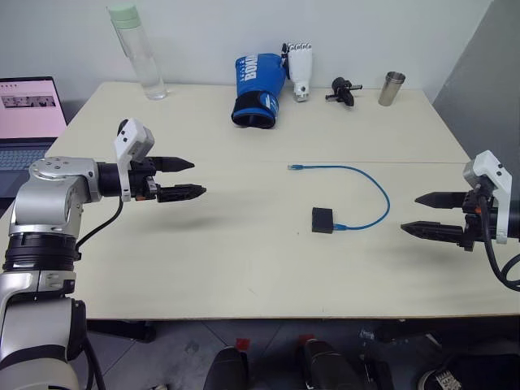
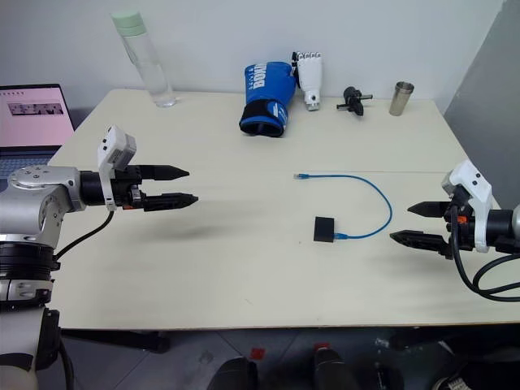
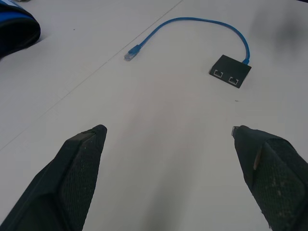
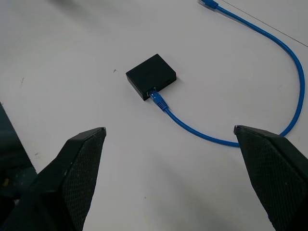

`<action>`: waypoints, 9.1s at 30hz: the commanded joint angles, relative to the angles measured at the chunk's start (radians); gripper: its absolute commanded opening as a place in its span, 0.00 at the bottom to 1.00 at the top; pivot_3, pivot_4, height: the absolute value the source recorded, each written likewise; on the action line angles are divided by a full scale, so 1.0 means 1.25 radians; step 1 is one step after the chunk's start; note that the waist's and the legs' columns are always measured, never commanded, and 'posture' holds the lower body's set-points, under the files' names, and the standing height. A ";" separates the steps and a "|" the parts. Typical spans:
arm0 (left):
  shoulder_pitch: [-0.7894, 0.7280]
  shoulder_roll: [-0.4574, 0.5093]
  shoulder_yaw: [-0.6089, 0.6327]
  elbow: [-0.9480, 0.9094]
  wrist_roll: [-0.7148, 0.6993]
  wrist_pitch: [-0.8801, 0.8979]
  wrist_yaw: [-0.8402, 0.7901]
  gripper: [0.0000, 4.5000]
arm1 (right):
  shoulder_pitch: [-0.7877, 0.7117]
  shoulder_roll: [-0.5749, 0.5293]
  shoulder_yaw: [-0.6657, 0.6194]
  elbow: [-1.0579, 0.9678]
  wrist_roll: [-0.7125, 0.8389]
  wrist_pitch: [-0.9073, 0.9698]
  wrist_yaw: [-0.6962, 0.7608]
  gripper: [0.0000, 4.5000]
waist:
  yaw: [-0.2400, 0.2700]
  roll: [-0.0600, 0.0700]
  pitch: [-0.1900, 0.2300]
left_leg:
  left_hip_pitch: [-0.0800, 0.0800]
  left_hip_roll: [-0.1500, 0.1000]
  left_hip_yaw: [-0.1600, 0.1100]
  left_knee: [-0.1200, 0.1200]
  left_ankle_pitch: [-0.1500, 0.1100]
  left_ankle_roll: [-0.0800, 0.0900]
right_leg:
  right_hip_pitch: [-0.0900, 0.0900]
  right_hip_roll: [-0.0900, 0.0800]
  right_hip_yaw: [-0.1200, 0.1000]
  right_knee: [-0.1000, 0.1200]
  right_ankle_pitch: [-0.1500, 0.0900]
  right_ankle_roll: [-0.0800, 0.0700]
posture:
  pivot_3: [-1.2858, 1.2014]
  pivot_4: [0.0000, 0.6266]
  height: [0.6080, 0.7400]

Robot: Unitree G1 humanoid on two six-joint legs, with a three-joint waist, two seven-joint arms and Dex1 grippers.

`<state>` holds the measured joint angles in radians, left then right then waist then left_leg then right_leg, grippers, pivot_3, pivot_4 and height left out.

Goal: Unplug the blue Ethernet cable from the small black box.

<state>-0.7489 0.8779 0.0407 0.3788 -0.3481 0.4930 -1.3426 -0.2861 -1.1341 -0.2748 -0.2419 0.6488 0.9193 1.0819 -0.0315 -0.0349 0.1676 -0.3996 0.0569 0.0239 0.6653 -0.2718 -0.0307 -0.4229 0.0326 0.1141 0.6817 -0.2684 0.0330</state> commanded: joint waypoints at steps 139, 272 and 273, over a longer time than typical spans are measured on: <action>-0.150 -0.394 -0.063 0.012 -0.030 -0.107 0.201 0.22 | -0.405 0.392 0.453 0.404 -0.982 -1.212 -0.599 0.02 | -0.001 0.002 0.001 | 0.000 -0.001 -0.001 0.005 0.002 -0.003 | 0.000 -0.001 0.001 0.007 0.001 -0.001 | 0.52 0.24 1.00; -0.216 -0.278 -0.057 0.001 -0.121 0.063 -0.081 0.18 | -0.080 0.386 0.317 -0.028 -0.283 -0.203 -0.185 0.84 | 0.000 0.007 0.004 | -0.010 -0.002 -0.019 0.011 0.000 0.000 | -0.002 -0.001 -0.016 0.011 -0.002 -0.005 | 0.52 0.24 1.00; -0.216 -0.276 -0.057 0.001 -0.120 0.062 -0.081 0.18 | -0.091 0.384 0.299 -0.055 -0.248 -0.157 -0.180 0.88 | 0.000 0.007 0.004 | -0.010 -0.002 -0.019 0.011 0.000 0.000 | -0.002 -0.001 -0.016 0.011 -0.002 -0.005 | 0.52 0.24 1.00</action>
<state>-0.9884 0.5226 -0.0402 0.3915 -0.4957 0.5820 -1.4342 -0.3539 -0.6337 0.1816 -0.1813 0.2295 0.6051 0.8292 -0.0310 -0.0258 0.1728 -0.4120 0.0540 0.0000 0.6795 -0.2715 -0.0310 -0.4254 0.0316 0.0935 0.6950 -0.2714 0.0269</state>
